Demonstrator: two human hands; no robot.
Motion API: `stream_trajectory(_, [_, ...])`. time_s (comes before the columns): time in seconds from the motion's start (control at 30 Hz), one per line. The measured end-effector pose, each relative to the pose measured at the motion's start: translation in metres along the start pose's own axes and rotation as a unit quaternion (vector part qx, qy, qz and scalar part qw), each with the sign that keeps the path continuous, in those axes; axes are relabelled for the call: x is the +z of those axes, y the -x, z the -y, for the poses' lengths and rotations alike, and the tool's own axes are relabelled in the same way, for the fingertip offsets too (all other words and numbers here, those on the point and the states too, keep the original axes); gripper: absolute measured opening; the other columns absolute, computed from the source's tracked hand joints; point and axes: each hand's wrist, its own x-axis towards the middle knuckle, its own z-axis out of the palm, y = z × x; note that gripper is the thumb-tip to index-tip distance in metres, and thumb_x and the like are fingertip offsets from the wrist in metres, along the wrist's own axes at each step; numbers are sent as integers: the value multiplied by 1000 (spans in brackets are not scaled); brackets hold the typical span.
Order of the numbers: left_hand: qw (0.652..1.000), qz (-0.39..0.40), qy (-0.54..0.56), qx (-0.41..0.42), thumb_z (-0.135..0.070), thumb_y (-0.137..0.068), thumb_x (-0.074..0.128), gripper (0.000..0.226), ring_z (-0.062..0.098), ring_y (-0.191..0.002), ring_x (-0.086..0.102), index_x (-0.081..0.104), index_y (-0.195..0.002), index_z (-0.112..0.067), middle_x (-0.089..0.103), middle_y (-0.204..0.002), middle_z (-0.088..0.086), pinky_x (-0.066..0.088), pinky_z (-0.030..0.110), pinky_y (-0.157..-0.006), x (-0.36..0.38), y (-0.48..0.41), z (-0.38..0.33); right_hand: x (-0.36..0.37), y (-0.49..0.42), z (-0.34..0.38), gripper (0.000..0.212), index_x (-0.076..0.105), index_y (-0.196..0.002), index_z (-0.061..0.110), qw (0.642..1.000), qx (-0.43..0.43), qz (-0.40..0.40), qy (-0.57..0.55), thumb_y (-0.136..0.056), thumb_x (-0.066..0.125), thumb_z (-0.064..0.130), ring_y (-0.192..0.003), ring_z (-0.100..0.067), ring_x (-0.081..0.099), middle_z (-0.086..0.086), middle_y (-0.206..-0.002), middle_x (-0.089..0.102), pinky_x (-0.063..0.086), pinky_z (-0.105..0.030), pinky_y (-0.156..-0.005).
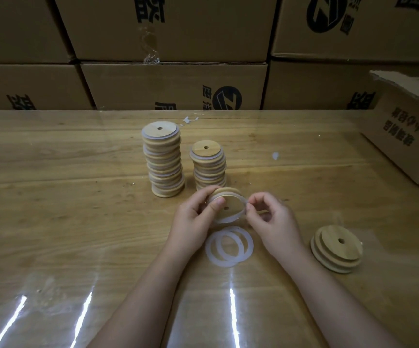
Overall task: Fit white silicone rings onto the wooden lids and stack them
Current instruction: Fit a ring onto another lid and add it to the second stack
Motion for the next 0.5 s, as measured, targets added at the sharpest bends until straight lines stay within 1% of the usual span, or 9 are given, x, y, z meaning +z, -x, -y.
stream_trajectory(0.07, [1000,-3,10,-2,-18,-87,59,20,-5,-68,56,64,-106,-18,67,-87,-12,43,12,-61,-1,0,1,0,0,0,16,59,-79,18,1000,-8,7,4,-82,62,3,-73,-2,55,5,-82,59,42,-11,-60])
stream_trajectory(0.13, [1000,-2,17,-4,-21,-87,58,18,-2,-61,54,64,-104,-22,66,-83,-13,44,15,-55,-1,-1,0,0,0,0,15,60,-79,18,1000,-8,4,-5,-83,62,4,-72,-3,55,5,-81,60,44,-13,-61])
stream_trajectory(0.2, [999,4,35,-5,-14,-90,57,17,-1,-57,53,63,-101,-26,65,-77,-14,43,14,-50,0,-1,-1,0,-1,0,14,60,-79,21,1000,2,5,-15,-84,61,8,-71,-6,57,4,-80,61,48,-21,-63])
stream_trajectory(0.27, [999,8,50,-13,-10,-91,55,20,0,-53,54,62,-100,-26,64,-72,-13,43,13,-48,0,-1,-2,-1,-1,0,16,58,-79,24,1000,14,9,-26,-85,60,9,-74,-14,60,2,-79,62,53,-32,-66])
stream_trajectory(0.3, [998,11,57,-18,-9,-91,55,19,1,-52,54,61,-100,-25,64,-70,-13,44,14,-48,0,-1,-2,-1,-1,0,18,58,-79,26,999,20,9,-34,-85,60,9,-75,-18,61,1,-80,62,54,-35,-68])
stream_trajectory(0.33, [998,15,65,-23,-10,-90,54,18,2,-52,54,60,-100,-23,64,-71,-12,45,15,-49,0,-1,-2,-1,-1,0,19,58,-79,26,999,23,9,-40,-85,60,8,-76,-20,61,0,-80,63,54,-36,-69])
stream_trajectory(0.43, [995,23,91,-38,-10,-91,52,16,6,-55,59,57,-101,-21,66,-75,-11,49,18,-51,0,-1,-3,-1,-1,0,21,57,-79,29,999,23,14,-38,-85,61,9,-77,-17,61,1,-84,62,50,-24,-66])
stream_trajectory(0.5, [995,30,88,-48,-10,-91,53,15,8,-56,59,56,-102,-19,66,-78,-7,49,19,-51,1,0,-4,-1,-2,-1,21,56,-80,29,999,18,14,-33,-86,61,9,-79,-16,61,0,-87,62,48,-20,-66])
